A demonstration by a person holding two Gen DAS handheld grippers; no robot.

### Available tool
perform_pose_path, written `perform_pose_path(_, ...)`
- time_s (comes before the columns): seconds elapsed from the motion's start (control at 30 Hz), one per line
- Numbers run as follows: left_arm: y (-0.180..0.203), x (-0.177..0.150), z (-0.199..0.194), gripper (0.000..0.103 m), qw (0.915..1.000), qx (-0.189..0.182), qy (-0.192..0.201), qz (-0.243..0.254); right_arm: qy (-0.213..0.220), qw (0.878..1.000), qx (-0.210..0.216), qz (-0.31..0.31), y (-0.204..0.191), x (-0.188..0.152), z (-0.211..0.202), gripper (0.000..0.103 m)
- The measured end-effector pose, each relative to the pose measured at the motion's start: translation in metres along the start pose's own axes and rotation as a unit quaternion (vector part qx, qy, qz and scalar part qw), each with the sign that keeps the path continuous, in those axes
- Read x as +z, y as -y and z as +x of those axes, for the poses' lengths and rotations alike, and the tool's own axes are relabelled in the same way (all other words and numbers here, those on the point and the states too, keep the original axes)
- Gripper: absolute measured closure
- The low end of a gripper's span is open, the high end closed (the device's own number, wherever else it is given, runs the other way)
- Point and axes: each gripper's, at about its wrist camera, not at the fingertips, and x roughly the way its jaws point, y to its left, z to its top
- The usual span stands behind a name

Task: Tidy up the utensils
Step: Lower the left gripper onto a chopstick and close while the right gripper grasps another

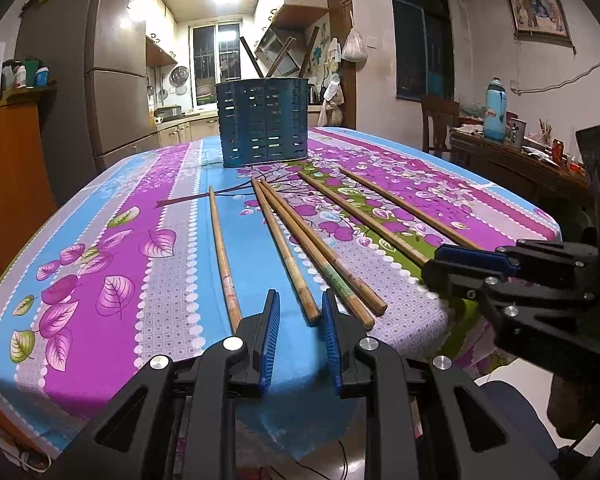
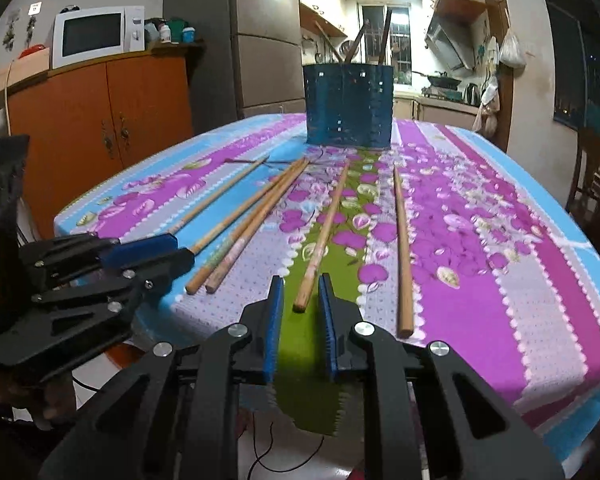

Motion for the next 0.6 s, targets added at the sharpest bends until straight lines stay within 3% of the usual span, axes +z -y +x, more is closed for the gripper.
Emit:
perform_pose_path(0.07,0.0012,-0.0005,0.0001,0.079,1.0000,0.003,0.002,0.002,0.002,1.000,-0.001,0.003,0.0016,0.0002,0.0006,0.087)
perform_pose_path(0.13,0.0014,-0.0006,-0.0002,0.080,1.0000,0.003,0.003,0.000,0.007,1.000,-0.009,0.007,0.0052,-0.0010,0.0005,0.093)
perform_pose_path(0.27,0.0022,-0.0024,-0.0003,0.092,0.9999,0.009,0.009,-0.002,0.012,1.000,-0.012,0.011,0.0070,-0.0021,-0.0007,0.095)
perform_pose_path(0.6,0.0065,-0.0041,0.0014,0.092,0.9997,0.015,0.021,0.004,0.026,1.000,-0.005,0.013,0.0067,-0.0028,0.0021,0.095)
